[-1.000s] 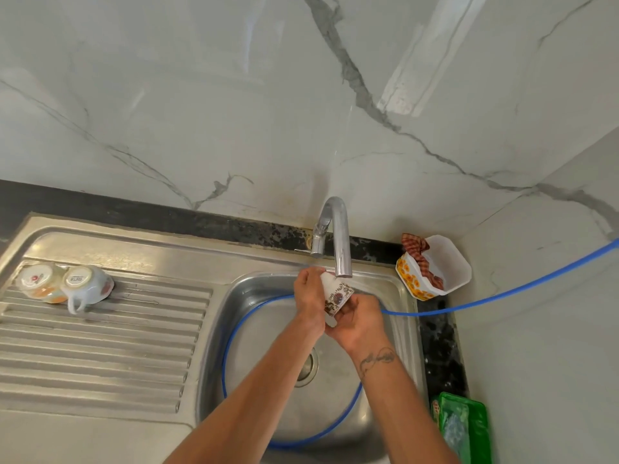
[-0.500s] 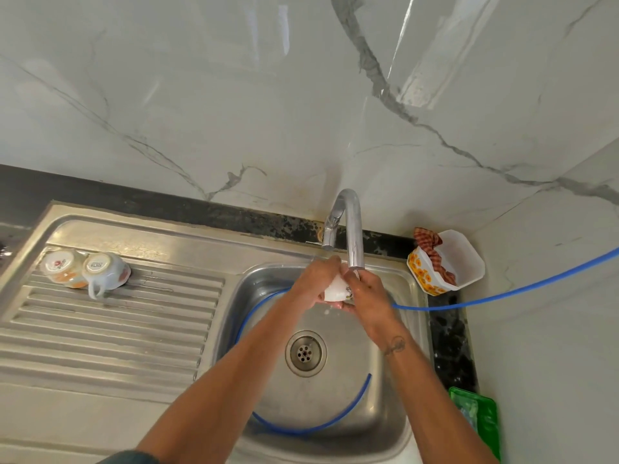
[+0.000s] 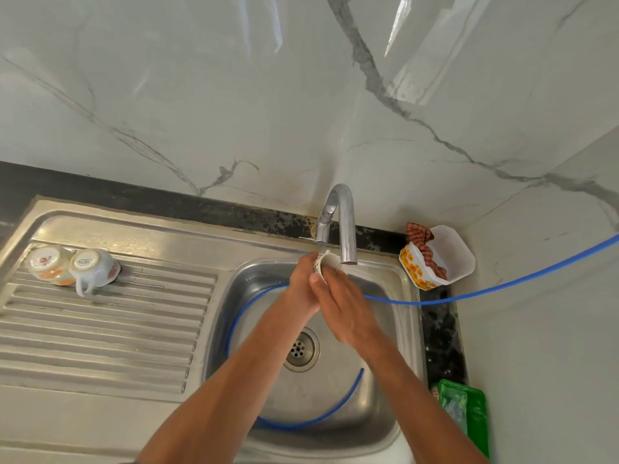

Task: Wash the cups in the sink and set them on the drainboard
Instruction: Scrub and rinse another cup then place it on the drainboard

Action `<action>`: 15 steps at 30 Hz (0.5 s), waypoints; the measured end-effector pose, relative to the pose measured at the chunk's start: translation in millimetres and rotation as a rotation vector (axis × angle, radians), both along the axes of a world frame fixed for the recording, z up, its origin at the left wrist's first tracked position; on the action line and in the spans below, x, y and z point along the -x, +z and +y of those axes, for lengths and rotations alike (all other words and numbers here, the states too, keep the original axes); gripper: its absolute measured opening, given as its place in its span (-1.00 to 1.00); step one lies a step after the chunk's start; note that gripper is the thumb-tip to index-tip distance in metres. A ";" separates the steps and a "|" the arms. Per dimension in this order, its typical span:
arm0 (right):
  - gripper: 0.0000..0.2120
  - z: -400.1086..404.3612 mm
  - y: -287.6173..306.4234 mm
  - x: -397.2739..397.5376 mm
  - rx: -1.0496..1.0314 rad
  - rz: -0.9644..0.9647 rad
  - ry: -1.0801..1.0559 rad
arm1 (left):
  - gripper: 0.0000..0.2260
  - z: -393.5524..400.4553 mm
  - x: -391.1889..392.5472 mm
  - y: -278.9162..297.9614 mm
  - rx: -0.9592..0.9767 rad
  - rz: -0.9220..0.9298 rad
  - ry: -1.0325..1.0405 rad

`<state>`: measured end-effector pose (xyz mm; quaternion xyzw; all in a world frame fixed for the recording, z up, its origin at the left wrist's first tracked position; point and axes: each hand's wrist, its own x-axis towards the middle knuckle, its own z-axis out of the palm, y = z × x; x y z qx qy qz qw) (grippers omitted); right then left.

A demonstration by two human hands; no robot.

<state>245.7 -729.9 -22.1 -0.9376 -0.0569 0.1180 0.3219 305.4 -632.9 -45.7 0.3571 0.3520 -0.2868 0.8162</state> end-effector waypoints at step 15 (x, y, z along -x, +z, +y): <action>-0.73 8.9 11.8 -49.4 -0.923 0.607 -0.974 | -0.60 25.0 8.8 -10.4 -0.314 -0.134 -0.044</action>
